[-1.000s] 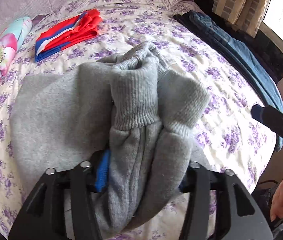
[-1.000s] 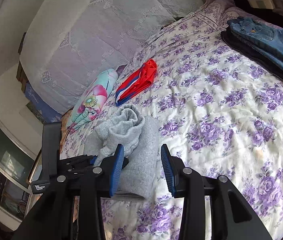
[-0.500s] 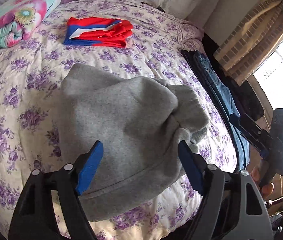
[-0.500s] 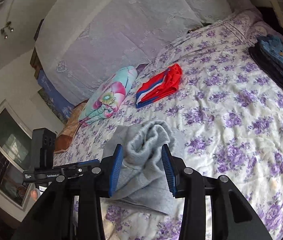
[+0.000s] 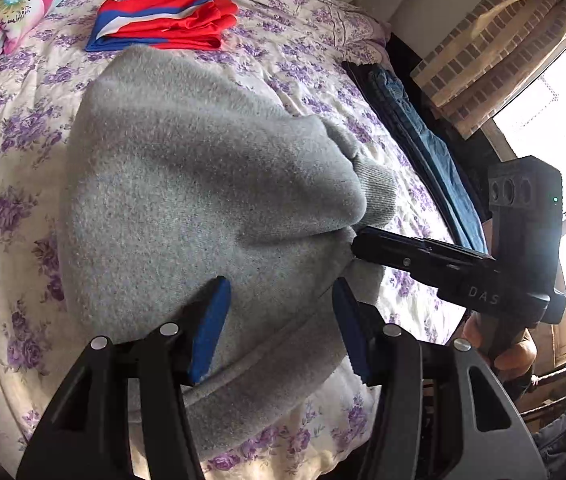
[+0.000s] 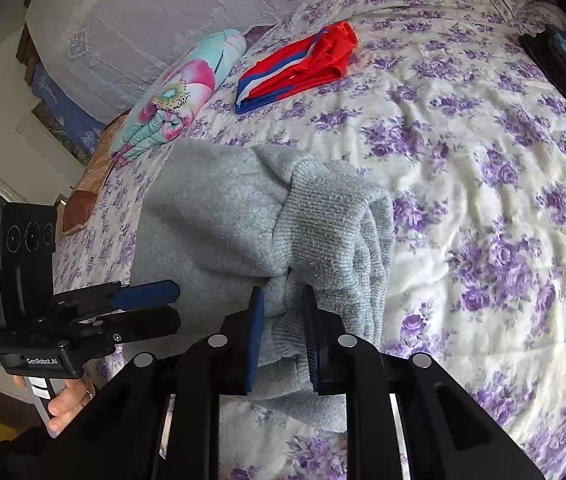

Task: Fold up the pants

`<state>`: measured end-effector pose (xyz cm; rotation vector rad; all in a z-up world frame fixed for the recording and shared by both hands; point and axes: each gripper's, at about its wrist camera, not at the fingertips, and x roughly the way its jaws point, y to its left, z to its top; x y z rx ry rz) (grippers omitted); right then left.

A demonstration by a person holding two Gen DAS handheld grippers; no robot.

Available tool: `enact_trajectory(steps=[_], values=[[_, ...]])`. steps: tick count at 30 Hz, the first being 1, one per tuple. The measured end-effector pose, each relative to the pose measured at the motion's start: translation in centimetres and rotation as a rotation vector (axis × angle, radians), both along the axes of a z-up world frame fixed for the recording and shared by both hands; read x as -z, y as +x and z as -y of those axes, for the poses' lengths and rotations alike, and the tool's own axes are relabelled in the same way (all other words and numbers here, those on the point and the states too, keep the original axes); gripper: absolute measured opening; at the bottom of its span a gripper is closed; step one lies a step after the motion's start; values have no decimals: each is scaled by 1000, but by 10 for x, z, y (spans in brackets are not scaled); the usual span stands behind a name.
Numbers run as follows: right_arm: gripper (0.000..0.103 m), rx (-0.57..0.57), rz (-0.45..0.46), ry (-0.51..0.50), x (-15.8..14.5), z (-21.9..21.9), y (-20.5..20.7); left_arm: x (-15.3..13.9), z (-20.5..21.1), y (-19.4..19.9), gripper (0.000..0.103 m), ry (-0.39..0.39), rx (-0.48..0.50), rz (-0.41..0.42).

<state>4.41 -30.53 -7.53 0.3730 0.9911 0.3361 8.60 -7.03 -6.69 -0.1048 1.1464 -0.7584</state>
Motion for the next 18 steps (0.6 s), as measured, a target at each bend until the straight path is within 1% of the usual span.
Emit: enact_trajectory(steps=[3,4,5,7,8,9,11,12,14,16,17,18], values=[[19,-4,11,-42,0,-7,5,2,11,-4,52,46,6,73],[20,-14,5,-51,-4,-10,7,1,11,-6,52,55,7,81],[21,-29,-6,-69,-10,-14,8,-1,8,-9,52,51,9,82],[24,-57,-9,-104,-32,-21,11,-9,-4,-14,52,18,23,68],[33,-67,18,-114,-47,-26,11,-15,-14,-17,52,-6,20,68],[43,-77,65,-130,-63,-32,11,-20,-25,-19,52,-22,9,77],[52,-109,163,-170,-90,-51,16,-29,-46,-24,52,-42,-27,95],[53,-129,189,-186,-98,-63,24,-31,-54,-25,52,-55,-41,91],[53,-180,184,-208,-101,-91,48,-33,-68,-27,52,-86,-52,66],[53,-223,162,-250,-94,-121,78,-32,-73,-29,51,-107,-48,48],[53,-254,138,-261,-88,-134,92,-31,-72,-31,51,-114,-41,41],[48,-285,100,-254,-79,-145,106,-30,-69,-31,51,-125,-28,32]])
